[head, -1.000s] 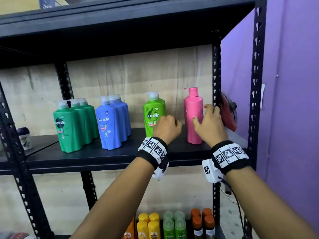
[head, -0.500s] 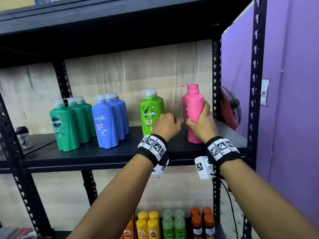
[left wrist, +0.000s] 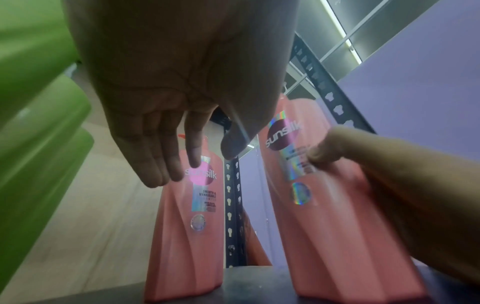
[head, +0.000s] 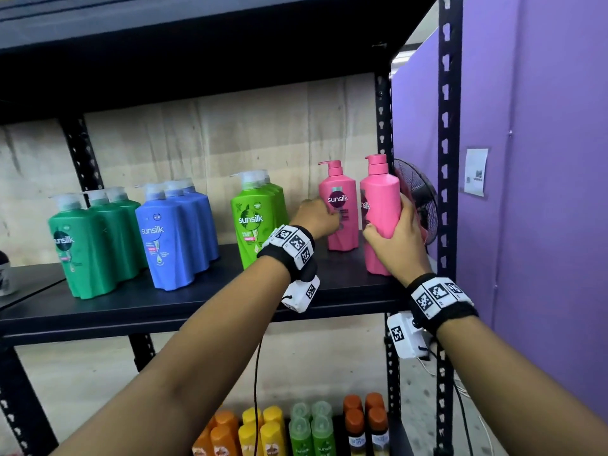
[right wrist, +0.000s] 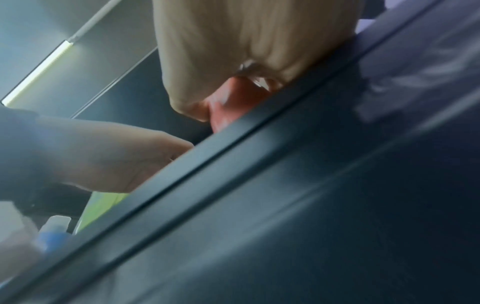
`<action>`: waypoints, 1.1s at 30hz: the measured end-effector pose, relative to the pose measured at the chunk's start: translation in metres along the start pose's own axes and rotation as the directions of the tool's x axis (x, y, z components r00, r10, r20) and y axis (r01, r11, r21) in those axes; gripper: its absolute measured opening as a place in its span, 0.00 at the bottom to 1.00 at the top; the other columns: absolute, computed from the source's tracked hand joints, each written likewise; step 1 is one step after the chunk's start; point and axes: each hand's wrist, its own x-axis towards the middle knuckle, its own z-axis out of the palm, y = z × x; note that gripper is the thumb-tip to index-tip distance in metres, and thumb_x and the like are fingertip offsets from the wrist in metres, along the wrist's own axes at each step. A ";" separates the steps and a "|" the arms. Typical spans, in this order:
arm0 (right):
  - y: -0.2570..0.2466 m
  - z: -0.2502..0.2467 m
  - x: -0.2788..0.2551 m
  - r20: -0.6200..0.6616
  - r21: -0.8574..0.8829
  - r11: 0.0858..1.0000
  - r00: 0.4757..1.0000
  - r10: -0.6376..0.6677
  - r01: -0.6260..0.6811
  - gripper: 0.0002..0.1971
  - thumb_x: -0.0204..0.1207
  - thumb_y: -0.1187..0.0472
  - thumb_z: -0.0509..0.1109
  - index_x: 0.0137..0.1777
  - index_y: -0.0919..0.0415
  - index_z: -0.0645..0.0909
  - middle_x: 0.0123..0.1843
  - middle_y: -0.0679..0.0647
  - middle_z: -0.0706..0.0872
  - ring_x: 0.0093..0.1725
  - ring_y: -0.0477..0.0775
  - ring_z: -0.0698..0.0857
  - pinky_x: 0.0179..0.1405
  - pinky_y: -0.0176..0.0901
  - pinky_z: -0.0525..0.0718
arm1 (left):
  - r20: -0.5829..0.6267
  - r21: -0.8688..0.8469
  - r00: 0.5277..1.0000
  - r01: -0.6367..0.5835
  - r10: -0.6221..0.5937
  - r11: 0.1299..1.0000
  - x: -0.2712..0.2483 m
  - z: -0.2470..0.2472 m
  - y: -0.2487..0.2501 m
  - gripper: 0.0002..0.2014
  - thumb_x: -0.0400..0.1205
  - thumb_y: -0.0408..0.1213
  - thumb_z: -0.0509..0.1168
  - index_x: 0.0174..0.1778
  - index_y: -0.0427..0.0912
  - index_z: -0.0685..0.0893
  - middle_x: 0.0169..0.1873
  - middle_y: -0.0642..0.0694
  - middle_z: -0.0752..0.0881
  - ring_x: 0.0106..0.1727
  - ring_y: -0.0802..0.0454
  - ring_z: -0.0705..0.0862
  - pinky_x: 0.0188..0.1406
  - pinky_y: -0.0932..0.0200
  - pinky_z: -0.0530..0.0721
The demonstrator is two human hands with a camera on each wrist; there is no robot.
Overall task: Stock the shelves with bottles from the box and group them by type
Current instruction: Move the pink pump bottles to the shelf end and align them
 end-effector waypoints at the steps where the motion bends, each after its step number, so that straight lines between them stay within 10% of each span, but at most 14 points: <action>1: 0.004 0.000 0.000 -0.003 0.018 1.000 1.000 -0.002 0.002 0.41 0.72 0.52 0.76 0.82 0.50 0.59 0.71 0.58 0.76 0.56 0.54 0.78 0.53 0.43 0.73 | 0.005 0.003 1.000 0.022 -0.022 1.000 0.007 0.001 0.002 0.16 0.84 0.48 0.65 0.59 0.40 0.81 0.56 0.36 0.85 0.63 0.36 0.84 0.55 0.57 0.78; 4: 0.012 0.001 0.000 -0.012 0.051 0.999 1.000 -0.009 0.010 0.39 0.73 0.50 0.75 0.81 0.47 0.59 0.69 0.51 0.75 0.56 0.48 0.75 0.54 0.43 0.73 | 0.003 -0.050 0.992 0.123 -0.123 0.991 0.027 0.004 0.008 0.35 0.84 0.53 0.66 0.81 0.36 0.64 0.74 0.32 0.71 0.75 0.33 0.74 0.73 0.47 0.76; 9: 0.019 0.003 0.003 -0.013 0.069 0.997 1.000 -0.015 0.016 0.40 0.72 0.48 0.74 0.81 0.43 0.59 0.67 0.51 0.76 0.55 0.49 0.77 0.53 0.44 0.75 | 0.022 -0.282 0.971 0.235 -0.239 0.930 0.054 0.015 0.013 0.52 0.81 0.58 0.71 0.88 0.41 0.45 0.81 0.33 0.64 0.80 0.33 0.71 0.77 0.44 0.75; 17: 0.021 0.008 0.001 -0.075 0.061 0.998 0.997 -0.022 0.027 0.40 0.68 0.41 0.70 0.80 0.41 0.61 0.68 0.50 0.79 0.50 0.35 0.71 0.53 0.40 0.72 | 0.101 -0.474 0.966 0.256 -0.237 0.842 0.081 0.040 -0.009 0.52 0.77 0.58 0.76 0.85 0.35 0.53 0.78 0.37 0.73 0.76 0.39 0.77 0.73 0.49 0.79; 26: 0.023 0.006 0.000 -0.065 0.060 0.998 0.998 -0.019 0.023 0.38 0.71 0.43 0.73 0.80 0.40 0.61 0.62 0.41 0.73 0.51 0.38 0.72 0.53 0.43 0.74 | 0.140 -0.401 0.965 0.259 -0.221 0.879 0.083 0.035 -0.018 0.51 0.76 0.64 0.74 0.83 0.36 0.58 0.75 0.37 0.77 0.73 0.38 0.79 0.72 0.45 0.80; 33: 0.020 0.003 -0.003 -0.053 0.044 0.999 0.998 -0.018 0.021 0.38 0.73 0.44 0.73 0.81 0.41 0.61 0.71 0.52 0.78 0.55 0.45 0.73 0.55 0.44 0.73 | 0.174 -0.355 0.965 0.247 -0.196 0.902 0.066 0.026 -0.013 0.50 0.77 0.63 0.72 0.83 0.34 0.57 0.75 0.36 0.76 0.73 0.38 0.79 0.72 0.48 0.80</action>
